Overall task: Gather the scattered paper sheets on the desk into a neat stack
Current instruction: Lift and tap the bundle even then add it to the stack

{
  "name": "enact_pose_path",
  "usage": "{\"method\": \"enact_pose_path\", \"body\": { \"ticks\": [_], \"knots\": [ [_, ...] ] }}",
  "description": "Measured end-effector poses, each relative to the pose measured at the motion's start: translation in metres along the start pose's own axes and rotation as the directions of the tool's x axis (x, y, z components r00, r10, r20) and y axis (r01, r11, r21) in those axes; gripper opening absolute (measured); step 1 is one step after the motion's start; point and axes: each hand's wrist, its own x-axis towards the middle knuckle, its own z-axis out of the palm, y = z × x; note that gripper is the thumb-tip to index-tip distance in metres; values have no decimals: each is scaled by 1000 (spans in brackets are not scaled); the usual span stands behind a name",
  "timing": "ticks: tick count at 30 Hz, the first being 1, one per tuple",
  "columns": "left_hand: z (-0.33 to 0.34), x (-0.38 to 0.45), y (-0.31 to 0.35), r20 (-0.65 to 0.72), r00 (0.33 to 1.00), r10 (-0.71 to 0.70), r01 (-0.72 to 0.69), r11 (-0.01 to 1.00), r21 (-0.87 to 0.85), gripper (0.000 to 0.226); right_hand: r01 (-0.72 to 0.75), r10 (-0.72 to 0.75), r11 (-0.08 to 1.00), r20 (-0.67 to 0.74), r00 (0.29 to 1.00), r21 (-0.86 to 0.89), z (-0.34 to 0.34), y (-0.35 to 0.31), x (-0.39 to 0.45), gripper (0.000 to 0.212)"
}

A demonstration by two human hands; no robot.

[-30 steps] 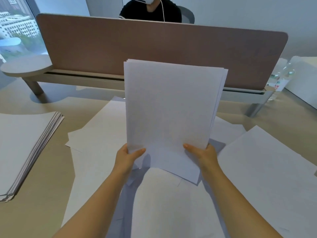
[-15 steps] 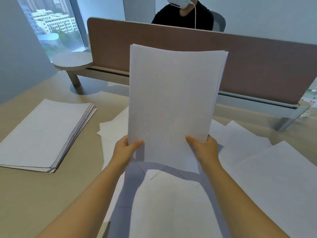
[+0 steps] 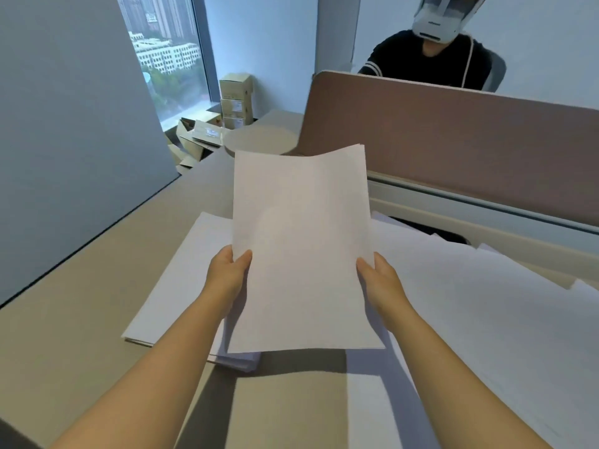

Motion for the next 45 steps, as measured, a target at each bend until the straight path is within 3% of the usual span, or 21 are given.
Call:
{"method": "enact_pose_path", "body": {
  "ticks": [4,6,10,13,15,19,22,27,31,37,43,45],
  "knots": [
    [-55,39,-17,26,999,-21,17,992,122,16,-78,78,995,-4,997,-60,57,13,22,18],
    [-73,55,-30,19,998,-54,50,984,173,17,-131,129,989,-43,991,-63,82,21,34,14],
    [-94,80,-56,-52,997,-58,71,952,298,27,-229,223,960,-51,973,-158,120,37,51,16],
    [-103,92,-62,-122,991,-56,100,914,393,30,-241,237,930,-48,970,-278,135,46,60,31],
    [-106,97,-66,-131,990,-43,96,899,427,26,-257,259,914,-37,965,-315,140,50,64,27],
    [-102,95,-66,-162,987,-2,85,860,503,42,-203,194,907,-60,979,-369,137,54,67,12],
    [-92,88,-58,-191,975,118,5,838,546,41,-180,167,917,-68,984,-355,123,51,64,32],
    [-42,53,-36,-17,991,130,-113,909,401,31,-159,131,934,-109,985,-320,71,45,54,30],
    [17,19,-31,103,985,141,-170,906,388,22,-151,112,942,-145,983,-298,1,45,41,24],
    [118,-38,-34,208,973,101,-177,904,389,21,-183,107,929,-240,965,-320,-130,63,15,37],
    [208,-88,-54,243,968,58,-177,844,506,32,-328,149,854,-414,898,-404,-246,95,-3,44],
    [226,-93,-61,241,969,48,-192,757,624,41,-399,180,823,-481,858,-404,-270,107,-8,50]
  ]
}}
